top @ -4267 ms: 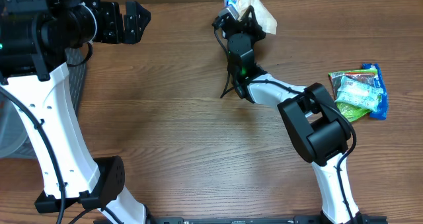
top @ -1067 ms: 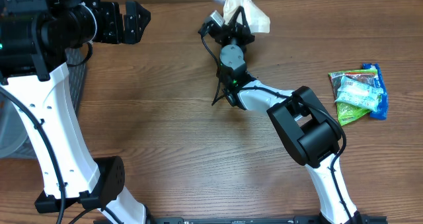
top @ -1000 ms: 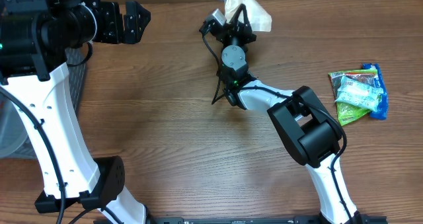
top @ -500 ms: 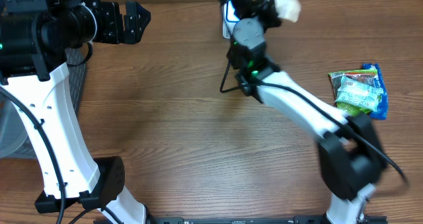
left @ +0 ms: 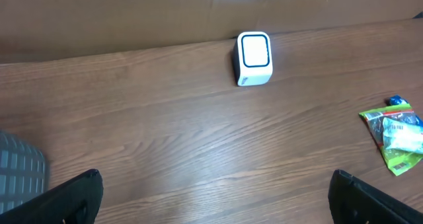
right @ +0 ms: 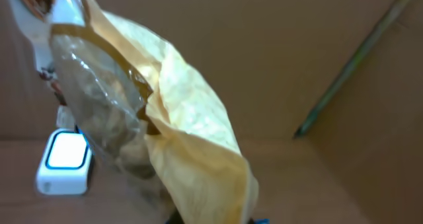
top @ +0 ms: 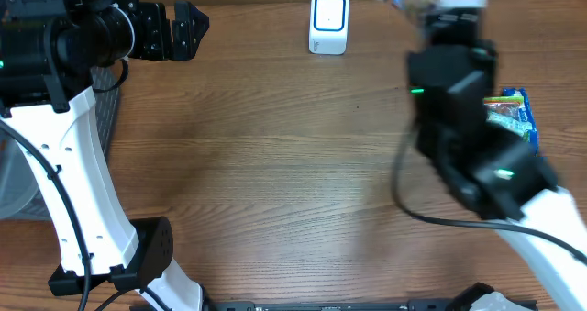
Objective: Scan the item barcode
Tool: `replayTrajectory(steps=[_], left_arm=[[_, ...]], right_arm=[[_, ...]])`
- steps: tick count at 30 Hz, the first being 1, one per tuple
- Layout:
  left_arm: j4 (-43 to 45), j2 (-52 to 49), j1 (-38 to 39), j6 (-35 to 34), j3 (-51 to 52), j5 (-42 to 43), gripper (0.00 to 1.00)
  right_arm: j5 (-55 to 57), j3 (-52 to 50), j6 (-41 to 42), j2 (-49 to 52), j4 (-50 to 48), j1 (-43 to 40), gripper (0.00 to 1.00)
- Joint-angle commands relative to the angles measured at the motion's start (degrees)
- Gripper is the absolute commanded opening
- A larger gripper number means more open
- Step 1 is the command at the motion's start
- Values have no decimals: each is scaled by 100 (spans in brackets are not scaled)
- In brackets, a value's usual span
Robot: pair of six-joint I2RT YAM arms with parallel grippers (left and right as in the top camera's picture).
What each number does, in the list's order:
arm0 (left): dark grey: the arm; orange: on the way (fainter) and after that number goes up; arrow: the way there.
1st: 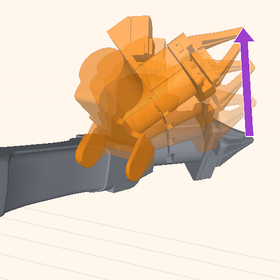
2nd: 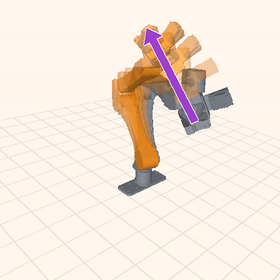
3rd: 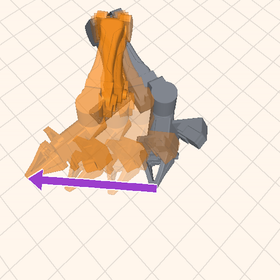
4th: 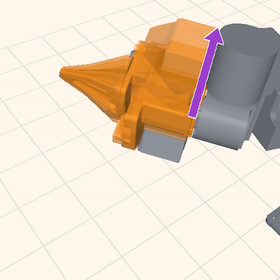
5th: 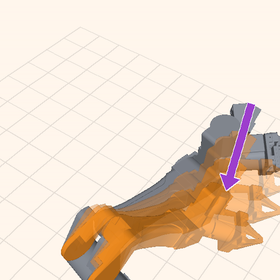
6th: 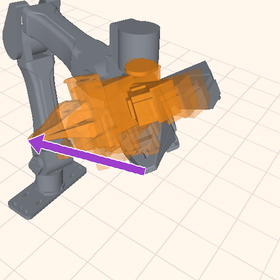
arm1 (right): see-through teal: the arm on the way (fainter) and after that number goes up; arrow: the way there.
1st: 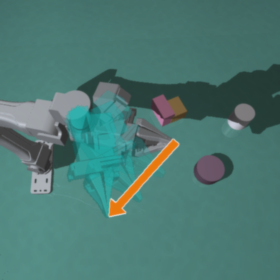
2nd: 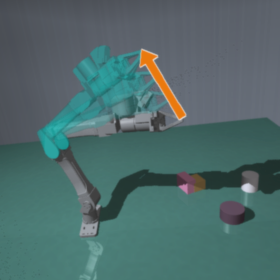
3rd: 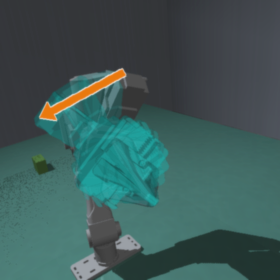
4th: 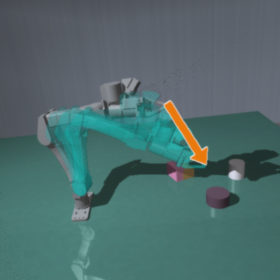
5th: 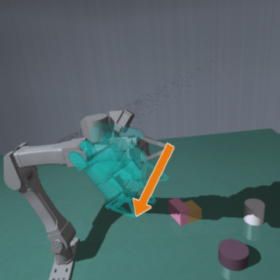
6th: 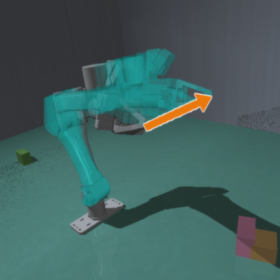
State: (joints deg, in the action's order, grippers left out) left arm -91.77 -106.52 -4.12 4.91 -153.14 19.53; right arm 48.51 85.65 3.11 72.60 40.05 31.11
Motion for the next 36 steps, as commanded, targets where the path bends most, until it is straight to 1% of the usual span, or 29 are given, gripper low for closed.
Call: replayTrajectory(steps=[1,6,9,14,17,20,23,24,26,29,30,31,34,36], left_arm=[[7,-35,39,109,-35,85,100],[7,-35,39,109,-35,85,100],[7,-35,39,109,-35,85,99],[7,-35,39,109,-35,87,99],[7,-35,39,109,-35,85,100],[7,-35,39,109,-35,85,100],[7,-35,39,109,-35,85,100],[7,-35,39,109,-35,85,100],[7,-35,39,109,-35,85,100],[7,-35,39,109,-35,85,99],[7,-35,39,109,-35,87,100],[7,-35,39,109,-35,85,100],[7,-35,39,109,-35,85,100],[7,-35,39,109,-35,85,100]], right_arm=[[-1403,-2,2159,-463,590,-866,4],[-2603,-7,3047,-634,1762,-2769,4],[-3388,-20,3147,-481,2258,-3993,4],[-4424,-140,3143,85,2387,-5580,5],[-4964,-273,3141,584,2352,-6207,11],[-5272,-404,3141,1073,2345,-6505,11],[-5344,-433,3141,1556,2435,-6568,11],[-5388,-433,3139,1668,2472,-6568,13],[-5591,-433,3027,1821,2514,-6542,21],[-6135,-407,2507,1825,2509,-6509,40],[-6216,-358,2465,1812,2564,-6509,45],[-6216,-278,2468,1794,2664,-6509,47],[-6301,114,2236,1711,3069,-6509,49],[-6502,520,1884,1615,3416,-6485,49]])
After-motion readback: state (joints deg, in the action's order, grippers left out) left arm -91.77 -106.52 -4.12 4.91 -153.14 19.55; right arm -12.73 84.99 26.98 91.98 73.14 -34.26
